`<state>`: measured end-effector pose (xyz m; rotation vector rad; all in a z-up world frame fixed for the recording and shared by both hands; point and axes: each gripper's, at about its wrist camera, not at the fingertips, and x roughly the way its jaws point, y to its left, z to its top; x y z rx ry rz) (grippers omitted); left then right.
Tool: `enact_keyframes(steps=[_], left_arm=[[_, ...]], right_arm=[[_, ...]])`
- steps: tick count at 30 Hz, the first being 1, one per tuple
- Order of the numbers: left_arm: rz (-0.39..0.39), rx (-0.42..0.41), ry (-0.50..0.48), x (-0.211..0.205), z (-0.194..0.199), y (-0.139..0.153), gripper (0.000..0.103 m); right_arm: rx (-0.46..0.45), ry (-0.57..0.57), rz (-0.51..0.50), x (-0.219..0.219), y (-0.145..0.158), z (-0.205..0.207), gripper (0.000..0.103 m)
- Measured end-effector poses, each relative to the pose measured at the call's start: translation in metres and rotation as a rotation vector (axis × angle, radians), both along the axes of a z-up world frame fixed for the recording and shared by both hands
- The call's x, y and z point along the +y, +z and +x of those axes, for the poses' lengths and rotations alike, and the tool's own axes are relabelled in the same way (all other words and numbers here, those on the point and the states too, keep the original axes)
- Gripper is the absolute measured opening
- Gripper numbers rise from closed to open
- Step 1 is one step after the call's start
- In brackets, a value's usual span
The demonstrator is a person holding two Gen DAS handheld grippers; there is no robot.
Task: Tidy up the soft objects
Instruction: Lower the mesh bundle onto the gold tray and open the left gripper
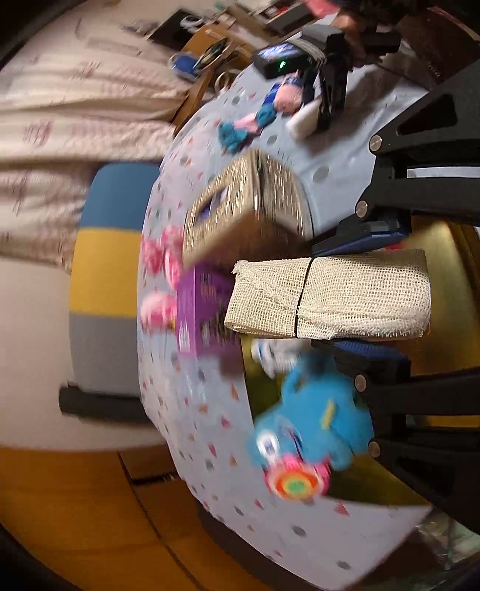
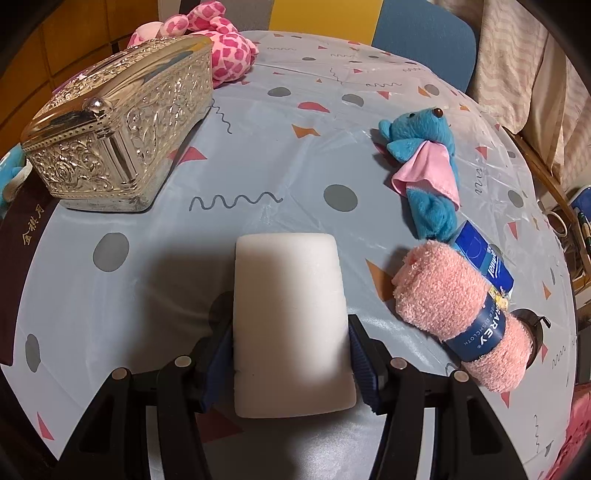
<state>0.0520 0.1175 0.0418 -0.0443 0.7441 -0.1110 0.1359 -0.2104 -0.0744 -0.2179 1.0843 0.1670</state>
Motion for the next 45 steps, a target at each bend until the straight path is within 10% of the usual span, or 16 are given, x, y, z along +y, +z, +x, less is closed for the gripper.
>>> enact_keyframes(steps=[12,22,32,45], left_arm=[[-0.086,0.062,0.29,0.129,-0.04,-0.026,0.042],[-0.05,0.137,0.284,0.122,-0.034,-0.057,0.072],[0.034,0.07,0.381,0.126,-0.038,-0.05,0.072],[-0.059,0.014,0.395,0.134,-0.047,-0.032,0.072]], right_arm=[[-0.002,0.008,-0.009,0.0,0.001,0.0,0.058],[0.003,0.007,-0.007,0.0,0.001,0.002,0.058],[0.009,0.002,-0.016,0.001,0.0,0.006,0.057],[0.087,-0.126,-0.012,0.016,0.013,0.0,0.056]])
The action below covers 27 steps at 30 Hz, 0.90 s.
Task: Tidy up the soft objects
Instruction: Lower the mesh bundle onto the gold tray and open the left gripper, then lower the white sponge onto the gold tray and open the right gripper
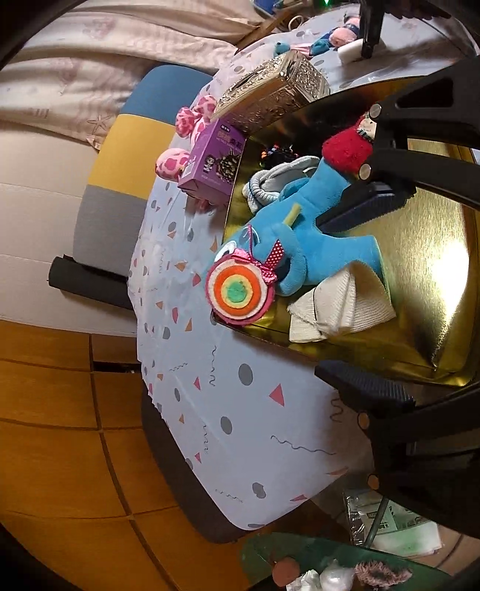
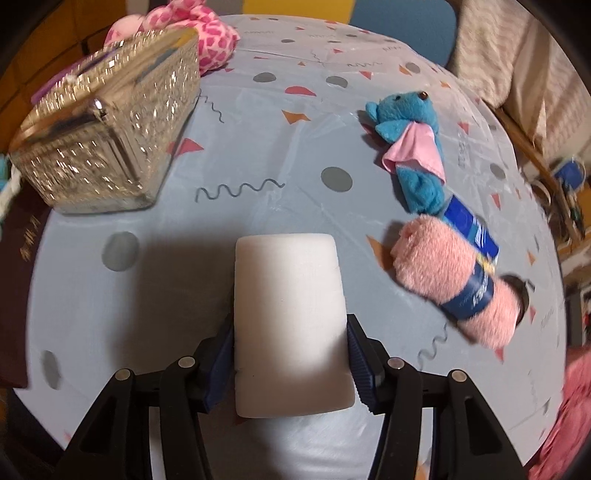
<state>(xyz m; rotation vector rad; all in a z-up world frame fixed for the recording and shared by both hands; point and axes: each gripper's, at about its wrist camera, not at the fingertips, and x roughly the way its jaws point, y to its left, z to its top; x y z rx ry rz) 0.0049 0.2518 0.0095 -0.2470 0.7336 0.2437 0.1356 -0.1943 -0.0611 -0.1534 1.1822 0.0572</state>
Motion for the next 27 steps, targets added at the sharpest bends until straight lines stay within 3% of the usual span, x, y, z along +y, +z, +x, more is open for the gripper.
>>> enact_keyframes(steps=[4,9,15,20,27], left_arm=[[-0.008,-0.012,-0.007,-0.001,-0.002,0.004,0.072],[-0.023,-0.031,-0.018,-0.005,-0.003,0.008,0.073],[-0.03,-0.051,0.007,0.002,-0.004,0.014,0.073],[-0.04,-0.071,0.06,0.018,-0.008,0.021,0.073],[-0.054,-0.069,0.095,0.033,-0.013,0.019,0.074]], right_arm=[[-0.091,-0.012,0.118,0.01,0.035,-0.014,0.056],[-0.224,0.158,0.215,0.067,0.086,-0.04,0.056],[-0.243,0.39,0.33,0.158,0.11,-0.058,0.056],[-0.201,0.563,0.377,0.231,0.102,-0.07,0.056],[-0.055,0.707,0.339,0.304,0.047,-0.081,0.057]])
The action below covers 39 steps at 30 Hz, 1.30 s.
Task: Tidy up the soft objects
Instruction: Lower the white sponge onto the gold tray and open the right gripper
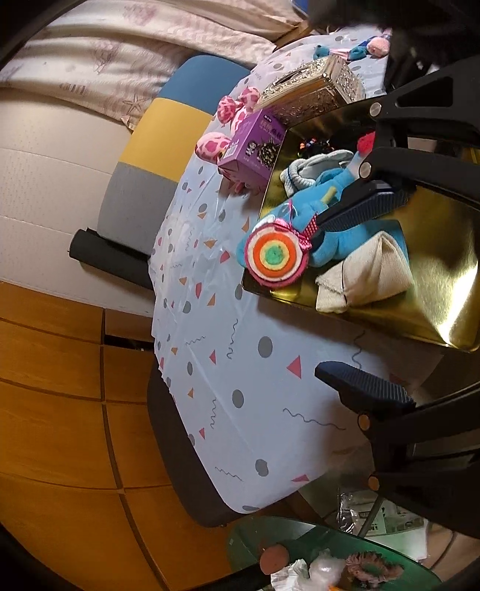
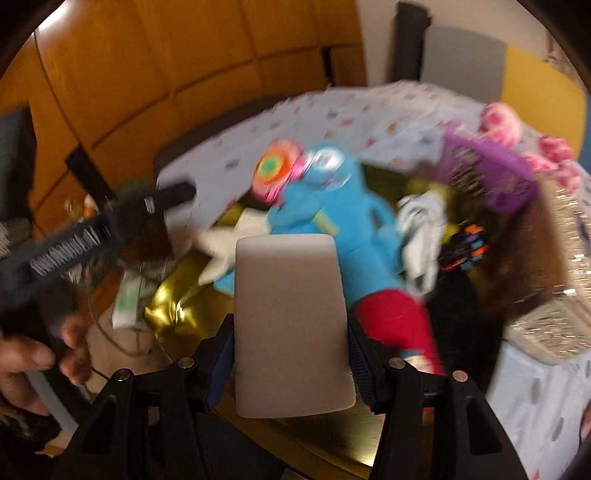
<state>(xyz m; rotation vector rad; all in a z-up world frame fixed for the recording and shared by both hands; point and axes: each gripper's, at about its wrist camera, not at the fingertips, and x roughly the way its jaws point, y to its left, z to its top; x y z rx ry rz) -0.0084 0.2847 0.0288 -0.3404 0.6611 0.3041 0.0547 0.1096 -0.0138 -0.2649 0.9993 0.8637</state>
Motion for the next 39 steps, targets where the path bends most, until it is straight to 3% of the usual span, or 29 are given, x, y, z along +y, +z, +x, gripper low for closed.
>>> enact_keyframes(steps=[5,8,11,20,28,39], left_arm=[[-0.003,0.012,-0.01,0.0,0.0,-0.004,0.076],[0.0,0.012,-0.021,-0.003,0.001,-0.004,0.077],[0.009,0.006,-0.03,-0.007,0.0,-0.002,0.077],[0.039,0.015,-0.1,-0.03,0.003,0.001,0.077],[0.083,0.015,-0.191,-0.061,0.005,0.007,0.077],[0.172,0.029,-0.344,-0.116,0.012,0.013,0.077]], right_arm=[[0.017,0.01,-0.082,0.01,-0.026,0.0,0.06],[0.016,0.011,-0.064,0.008,-0.026,-0.002,0.075],[0.008,0.005,-0.041,0.002,-0.019,-0.003,0.08],[-0.039,-0.058,0.041,-0.033,0.016,-0.001,0.08],[-0.1,-0.146,0.044,-0.077,0.035,-0.001,0.08],[-0.162,-0.438,0.006,-0.19,0.047,0.03,0.08]])
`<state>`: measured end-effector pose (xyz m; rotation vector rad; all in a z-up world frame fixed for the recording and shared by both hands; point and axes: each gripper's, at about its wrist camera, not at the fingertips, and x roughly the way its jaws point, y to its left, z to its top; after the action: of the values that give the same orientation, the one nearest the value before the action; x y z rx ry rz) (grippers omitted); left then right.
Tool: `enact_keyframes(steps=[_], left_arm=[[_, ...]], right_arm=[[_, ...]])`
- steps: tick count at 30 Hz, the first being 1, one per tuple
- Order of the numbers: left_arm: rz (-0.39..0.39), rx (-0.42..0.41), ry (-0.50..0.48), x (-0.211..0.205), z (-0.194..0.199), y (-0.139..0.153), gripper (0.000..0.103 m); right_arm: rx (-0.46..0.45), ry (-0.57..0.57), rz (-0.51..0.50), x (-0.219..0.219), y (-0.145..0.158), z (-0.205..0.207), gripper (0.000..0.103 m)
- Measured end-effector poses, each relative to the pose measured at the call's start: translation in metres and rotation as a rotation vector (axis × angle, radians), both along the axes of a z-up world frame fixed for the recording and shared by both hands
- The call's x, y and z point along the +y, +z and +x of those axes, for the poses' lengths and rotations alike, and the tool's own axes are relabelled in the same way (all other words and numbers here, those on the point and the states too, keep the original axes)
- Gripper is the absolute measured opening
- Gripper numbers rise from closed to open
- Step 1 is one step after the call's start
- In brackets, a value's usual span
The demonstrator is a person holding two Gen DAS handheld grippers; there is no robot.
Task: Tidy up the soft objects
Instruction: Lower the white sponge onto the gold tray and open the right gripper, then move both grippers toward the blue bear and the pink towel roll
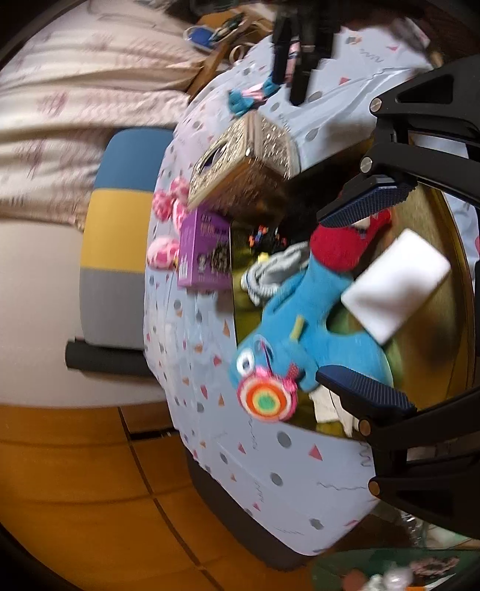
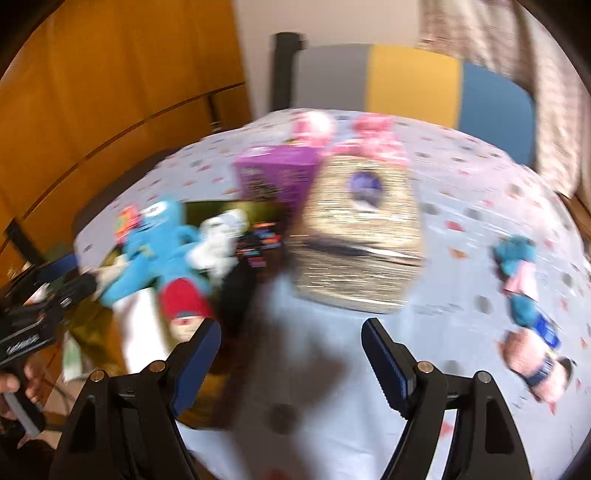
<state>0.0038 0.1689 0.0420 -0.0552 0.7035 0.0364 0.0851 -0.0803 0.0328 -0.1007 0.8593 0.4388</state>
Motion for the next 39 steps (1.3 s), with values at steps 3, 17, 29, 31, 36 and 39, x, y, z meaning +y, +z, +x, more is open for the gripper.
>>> enact_keyframes(steps=[3,17,29,31,36,39], left_arm=[[0.037,0.0,-0.054,-0.02,0.004,0.002,0.077],[0.148,0.009,-0.232,-0.094,0.011,0.002,0.077],[0.198,0.028,-0.32,-0.141,0.021,-0.002,0.077],[0.201,0.03,-0.342,-0.15,0.023,-0.002,0.077],[0.181,0.033,-0.422,-0.179,0.029,-0.003,0.077],[0.159,0.042,-0.47,-0.196,0.035,-0.002,0.077]], right_arm=[[-0.01,-0.11,-0.006,-0.039,0.002,0.011,0.08],[-0.067,-0.561,-0.012,-0.199,0.002,0.036,0.08],[-0.021,-0.887,0.178,-0.288,-0.017,0.031,0.08],[-0.005,-0.91,0.174,-0.29,-0.02,0.031,0.08],[0.028,-1.006,0.205,-0.307,-0.027,0.023,0.08],[0.047,-1.065,0.271,-0.322,-0.032,0.017,0.08]])
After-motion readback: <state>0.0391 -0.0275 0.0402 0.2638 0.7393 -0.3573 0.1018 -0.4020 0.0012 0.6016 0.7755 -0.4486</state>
